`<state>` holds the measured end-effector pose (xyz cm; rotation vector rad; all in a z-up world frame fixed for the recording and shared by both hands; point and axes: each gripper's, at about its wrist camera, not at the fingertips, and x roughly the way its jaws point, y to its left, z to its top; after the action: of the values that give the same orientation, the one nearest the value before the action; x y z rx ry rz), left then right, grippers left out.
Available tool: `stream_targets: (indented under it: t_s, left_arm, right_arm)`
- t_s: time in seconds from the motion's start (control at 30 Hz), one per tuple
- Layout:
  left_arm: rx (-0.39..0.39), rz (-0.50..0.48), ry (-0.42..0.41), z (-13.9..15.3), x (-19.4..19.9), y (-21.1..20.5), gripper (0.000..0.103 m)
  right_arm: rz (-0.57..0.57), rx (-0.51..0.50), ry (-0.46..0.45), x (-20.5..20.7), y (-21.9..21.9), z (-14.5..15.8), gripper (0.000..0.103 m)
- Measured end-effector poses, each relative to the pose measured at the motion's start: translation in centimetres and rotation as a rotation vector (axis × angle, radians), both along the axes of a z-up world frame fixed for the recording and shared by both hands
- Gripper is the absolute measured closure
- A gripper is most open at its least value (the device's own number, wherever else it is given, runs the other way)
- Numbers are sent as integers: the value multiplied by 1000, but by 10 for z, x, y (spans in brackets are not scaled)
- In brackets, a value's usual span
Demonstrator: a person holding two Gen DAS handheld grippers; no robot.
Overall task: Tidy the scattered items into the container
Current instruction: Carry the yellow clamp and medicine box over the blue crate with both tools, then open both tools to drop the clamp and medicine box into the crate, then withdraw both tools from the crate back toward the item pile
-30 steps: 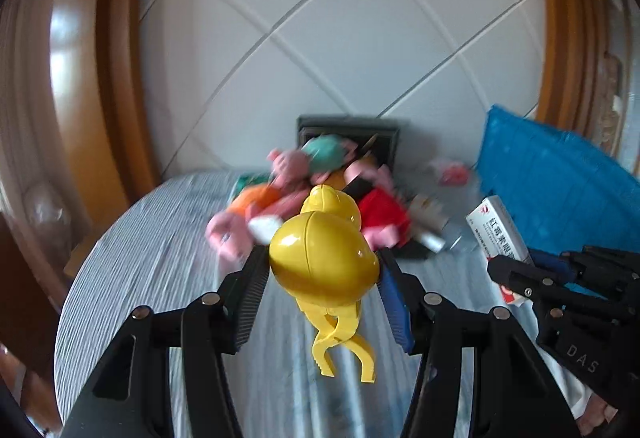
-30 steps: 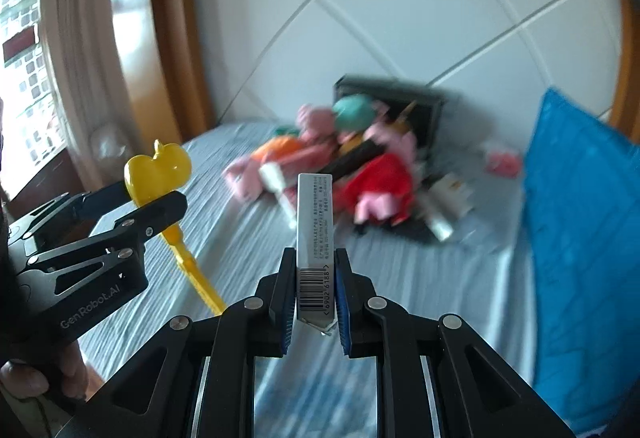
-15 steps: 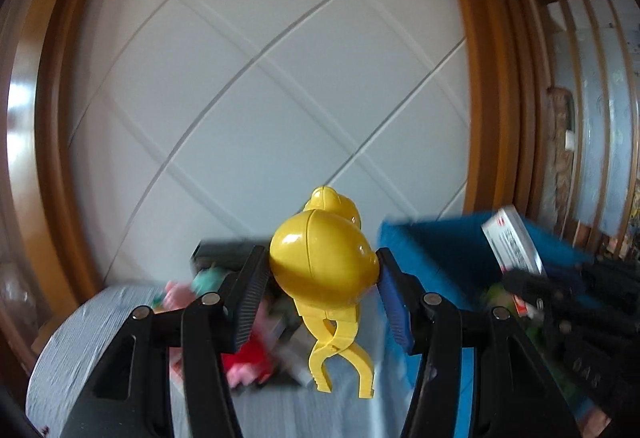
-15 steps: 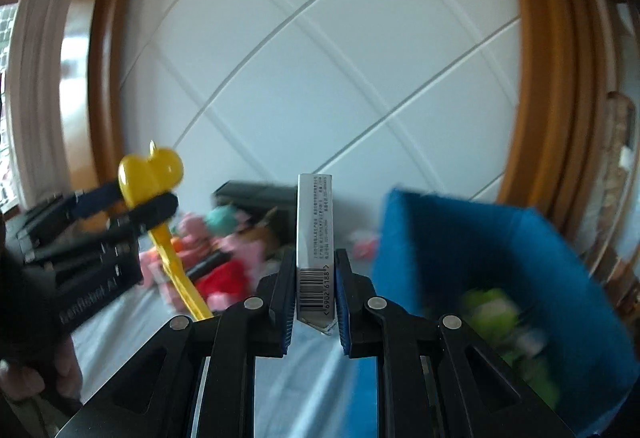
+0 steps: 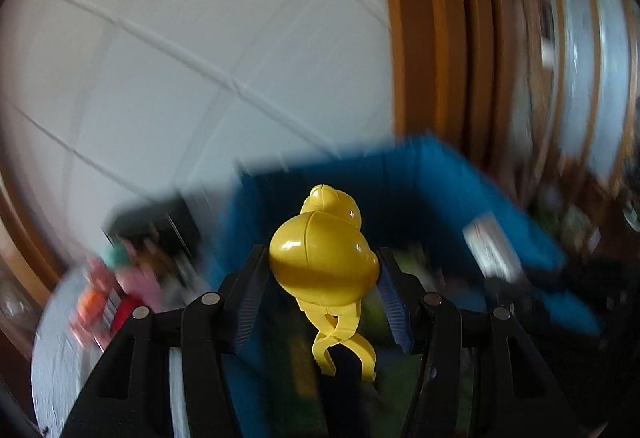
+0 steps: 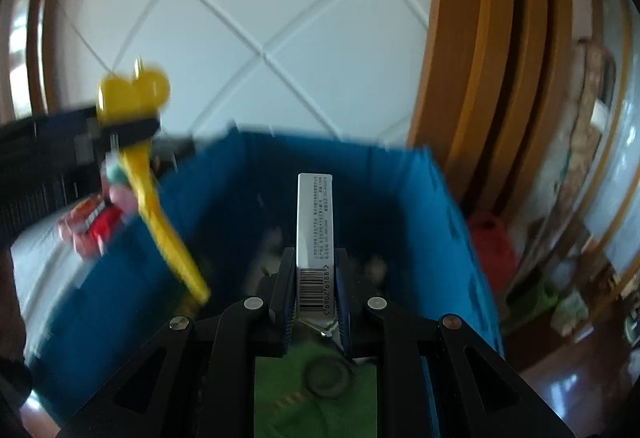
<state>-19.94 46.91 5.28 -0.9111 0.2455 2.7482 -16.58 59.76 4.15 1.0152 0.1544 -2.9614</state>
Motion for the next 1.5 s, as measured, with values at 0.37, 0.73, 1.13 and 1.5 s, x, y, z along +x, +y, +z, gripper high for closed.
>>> stream_targets:
  t_s: [0.37,0.73,1.13,1.5]
  left_arm:
    - [19,4,-198,-42,-9,26,49]
    - [44,5,-124,-39,35,20,33]
    - [96,26,-55,-38,95,-2,33]
    - [124,102,41,-18,143,-72,33]
  right_arm:
    - [32,8,-151,-5,30,-36,86]
    - [37,1,-69,28,46,-17,59]
    - [10,-37,60,109,51,-7,0]
    - [65,-87,108,142,4,-2,0]
